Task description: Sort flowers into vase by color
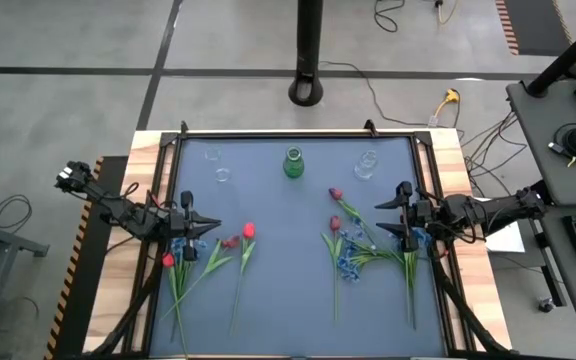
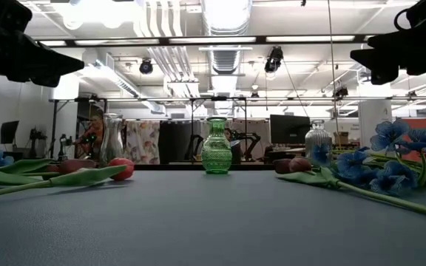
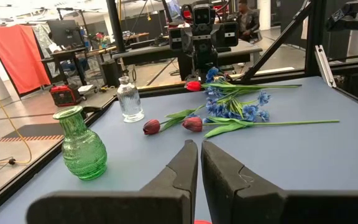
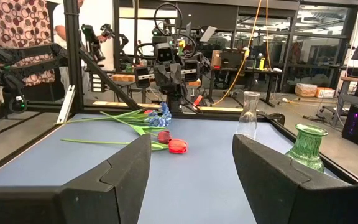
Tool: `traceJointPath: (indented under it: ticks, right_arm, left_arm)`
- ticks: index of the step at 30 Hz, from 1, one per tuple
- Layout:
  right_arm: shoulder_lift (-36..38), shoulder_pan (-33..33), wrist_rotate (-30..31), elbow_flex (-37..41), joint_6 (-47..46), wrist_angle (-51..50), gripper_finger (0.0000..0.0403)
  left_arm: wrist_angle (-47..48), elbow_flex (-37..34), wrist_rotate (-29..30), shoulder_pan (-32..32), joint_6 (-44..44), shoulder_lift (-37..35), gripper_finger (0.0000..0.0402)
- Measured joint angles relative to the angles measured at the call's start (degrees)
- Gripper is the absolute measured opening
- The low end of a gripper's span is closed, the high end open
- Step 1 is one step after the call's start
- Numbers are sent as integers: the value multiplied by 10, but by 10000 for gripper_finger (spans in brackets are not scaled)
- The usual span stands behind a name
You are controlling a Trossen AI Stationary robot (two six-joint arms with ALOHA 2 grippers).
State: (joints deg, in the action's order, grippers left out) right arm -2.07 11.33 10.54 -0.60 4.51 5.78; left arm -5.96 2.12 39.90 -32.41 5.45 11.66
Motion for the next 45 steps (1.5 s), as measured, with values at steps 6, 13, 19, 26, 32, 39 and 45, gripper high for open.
traceJointPath:
  ticks: [6, 13, 19, 26, 32, 39, 45]
  right_arm:
    - [0, 0, 0, 0, 0, 0, 219]
    - [0, 0, 0, 0, 1, 0, 219]
    - [0, 0, 1, 0, 2, 56, 219]
    - [0, 0, 1, 0, -223, 137, 219]
    - [0, 0, 1, 0, -241, 142, 219]
    - [-1, 0, 17, 0, -239, 141, 219]
    - [-3, 0, 125, 0, -206, 143, 219]
  left_arm:
    - [-2, 0, 40, 0, 19, 0, 6]
    - [-7, 0, 116, 0, 57, -1, 6]
    - [-40, 0, 91, 0, -90, -1, 6]
    - [-122, 0, 90, 0, -127, 0, 6]
    - [-150, 0, 90, 0, -127, 0, 6]
    - [-151, 0, 90, 0, -141, 19, 6]
    - [-251, 9, 77, 1, -73, 59, 6]
